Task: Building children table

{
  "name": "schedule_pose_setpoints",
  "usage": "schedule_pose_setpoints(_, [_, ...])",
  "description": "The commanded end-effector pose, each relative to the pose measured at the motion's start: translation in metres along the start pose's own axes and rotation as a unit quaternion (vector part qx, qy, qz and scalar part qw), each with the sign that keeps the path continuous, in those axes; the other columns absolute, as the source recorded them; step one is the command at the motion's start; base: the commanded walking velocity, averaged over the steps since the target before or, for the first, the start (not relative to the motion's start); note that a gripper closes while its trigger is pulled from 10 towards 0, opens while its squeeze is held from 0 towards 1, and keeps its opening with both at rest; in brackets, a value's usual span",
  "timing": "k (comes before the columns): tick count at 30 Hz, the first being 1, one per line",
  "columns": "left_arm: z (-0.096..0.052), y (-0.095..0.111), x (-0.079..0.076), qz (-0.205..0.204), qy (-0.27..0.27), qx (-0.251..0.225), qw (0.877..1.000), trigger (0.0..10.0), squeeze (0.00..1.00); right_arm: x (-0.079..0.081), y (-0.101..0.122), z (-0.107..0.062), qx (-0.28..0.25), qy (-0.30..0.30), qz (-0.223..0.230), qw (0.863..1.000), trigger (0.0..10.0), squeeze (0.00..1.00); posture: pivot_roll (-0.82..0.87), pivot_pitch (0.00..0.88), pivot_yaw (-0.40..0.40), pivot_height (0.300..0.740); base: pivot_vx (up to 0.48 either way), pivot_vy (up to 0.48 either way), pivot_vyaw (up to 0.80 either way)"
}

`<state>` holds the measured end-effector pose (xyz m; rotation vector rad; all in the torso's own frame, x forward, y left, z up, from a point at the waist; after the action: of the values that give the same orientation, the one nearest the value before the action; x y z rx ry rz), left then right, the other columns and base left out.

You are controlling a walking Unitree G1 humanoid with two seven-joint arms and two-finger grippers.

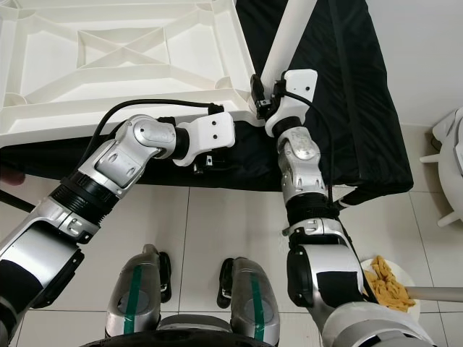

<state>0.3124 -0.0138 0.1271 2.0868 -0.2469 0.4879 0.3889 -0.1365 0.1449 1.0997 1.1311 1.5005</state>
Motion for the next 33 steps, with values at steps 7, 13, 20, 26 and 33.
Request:
schedule_pose_setpoints(7, [0.001,0.002,-0.006,0.002,-0.012,-0.004,1.000,10.0,0.00,0.002,-0.011,-0.002,0.016,-0.111,0.023,0.993,10.0,0.00,0.05,0.044,-0.072,0.740,0.000,0.000,0.00])
schedule_pose_setpoints(13, [0.001,0.002,-0.005,0.001,-0.011,-0.005,1.000,10.0,0.00,0.006,-0.004,0.000,0.007,-0.108,0.026,0.994,10.0,0.00,0.05,0.051,-0.073,0.740,0.000,0.000,0.00])
schedule_pose_setpoints(20, [0.000,0.002,-0.004,0.000,-0.008,-0.004,1.000,10.0,0.00,0.006,-0.003,0.000,0.006,-0.117,0.026,0.993,10.0,0.00,0.04,0.057,-0.074,0.740,0.000,0.000,0.00])
schedule_pose_setpoints(26, [0.000,0.002,-0.003,-0.001,-0.007,-0.004,1.000,10.0,0.00,0.007,-0.002,0.000,0.005,-0.118,0.027,0.993,10.0,0.98,0.04,0.057,-0.076,0.740,0.000,0.000,0.00])
schedule_pose_setpoints(33, [0.000,0.002,-0.003,-0.002,-0.006,-0.004,1.000,10.0,0.00,0.009,0.001,0.000,0.002,-0.099,0.028,0.995,10.0,1.00,0.04,0.057,-0.075,0.740,0.000,0.000,0.00])
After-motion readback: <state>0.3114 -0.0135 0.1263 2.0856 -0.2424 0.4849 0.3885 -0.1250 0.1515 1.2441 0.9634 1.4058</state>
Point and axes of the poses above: a point about 5 cm out from each wrist's last joint towards the gripper, its own z axis pointing out of the wrist towards the gripper, its own y axis along the axis of the wrist's last joint, x = y × z, the point moved 4 cm from there along z, pointing out of the wrist towards the gripper, and after that the axes turned 5 degrees about z, right-handed, at the moved point
